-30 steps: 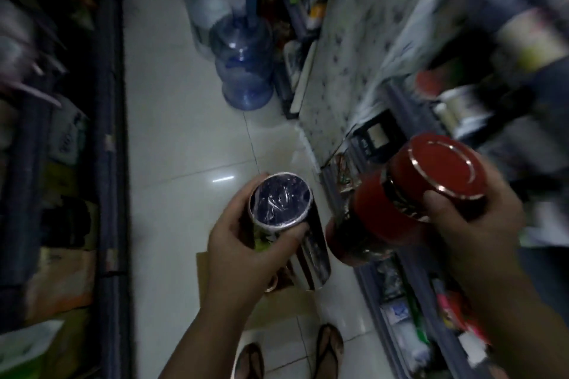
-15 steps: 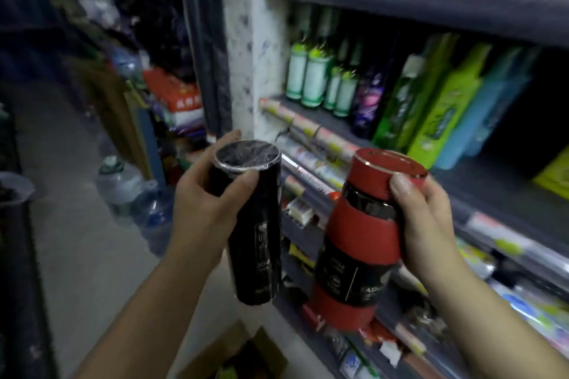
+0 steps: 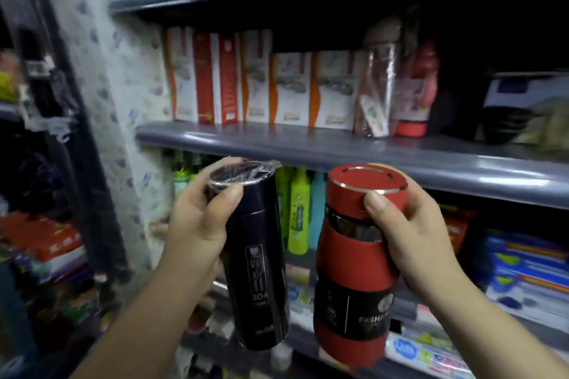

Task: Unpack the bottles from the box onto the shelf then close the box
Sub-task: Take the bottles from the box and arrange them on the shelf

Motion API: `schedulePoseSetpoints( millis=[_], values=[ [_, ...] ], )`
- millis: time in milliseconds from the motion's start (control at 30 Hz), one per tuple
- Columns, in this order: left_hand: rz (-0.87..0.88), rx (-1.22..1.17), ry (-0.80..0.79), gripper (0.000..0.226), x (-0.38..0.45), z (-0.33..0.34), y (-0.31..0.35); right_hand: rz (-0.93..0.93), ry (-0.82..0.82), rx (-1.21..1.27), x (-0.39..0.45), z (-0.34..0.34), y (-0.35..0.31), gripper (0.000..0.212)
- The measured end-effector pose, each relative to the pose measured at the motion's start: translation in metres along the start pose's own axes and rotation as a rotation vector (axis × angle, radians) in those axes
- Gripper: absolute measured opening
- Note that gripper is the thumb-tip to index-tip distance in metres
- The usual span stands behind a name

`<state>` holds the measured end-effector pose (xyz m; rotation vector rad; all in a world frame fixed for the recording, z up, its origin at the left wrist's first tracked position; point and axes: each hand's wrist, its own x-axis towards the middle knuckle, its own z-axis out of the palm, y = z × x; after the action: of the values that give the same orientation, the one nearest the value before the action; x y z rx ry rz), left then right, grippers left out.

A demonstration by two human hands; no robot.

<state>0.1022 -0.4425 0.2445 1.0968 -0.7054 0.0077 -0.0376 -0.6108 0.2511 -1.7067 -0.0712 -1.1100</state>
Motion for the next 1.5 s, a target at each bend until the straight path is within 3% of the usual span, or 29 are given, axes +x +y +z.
schedulePoseSetpoints(
  millis=[233,333,467,600,700,767,900,1333,1500],
  values=[
    [0.086,-0.064,-0.126,0.050,0.057,0.077,0.031,-0.067,0.162,-0.043,0.044,-0.050,-0.042,0.030],
    [0.154,-0.083,-0.112,0.040,0.080,0.109,0.053,-0.164,0.242,-0.072,0.069,-0.070,-0.067,0.031],
    [0.221,-0.189,-0.034,0.032,0.114,0.147,0.083,-0.276,0.282,-0.069,0.104,-0.095,-0.103,0.048],
    [0.208,-0.228,0.006,0.026,0.135,0.179,0.100,-0.364,0.320,-0.107,0.130,-0.116,-0.124,0.038],
    [0.215,-0.237,-0.003,0.031,0.140,0.201,0.101,-0.385,0.359,-0.166,0.145,-0.127,-0.123,0.034],
    [0.231,-0.239,0.009,0.048,0.141,0.215,0.095,-0.431,0.424,-0.213,0.151,-0.131,-0.116,0.036],
    [0.231,-0.198,0.130,0.067,0.136,0.239,0.071,-0.511,0.471,-0.272,0.158,-0.139,-0.092,0.028],
    [0.142,-0.027,0.064,0.075,0.146,0.280,0.034,-0.263,0.507,-0.415,0.184,-0.163,-0.039,0.027],
    [0.090,-0.036,0.027,0.076,0.153,0.299,0.032,-0.129,0.551,-0.424,0.201,-0.177,-0.033,0.040]
  ],
)
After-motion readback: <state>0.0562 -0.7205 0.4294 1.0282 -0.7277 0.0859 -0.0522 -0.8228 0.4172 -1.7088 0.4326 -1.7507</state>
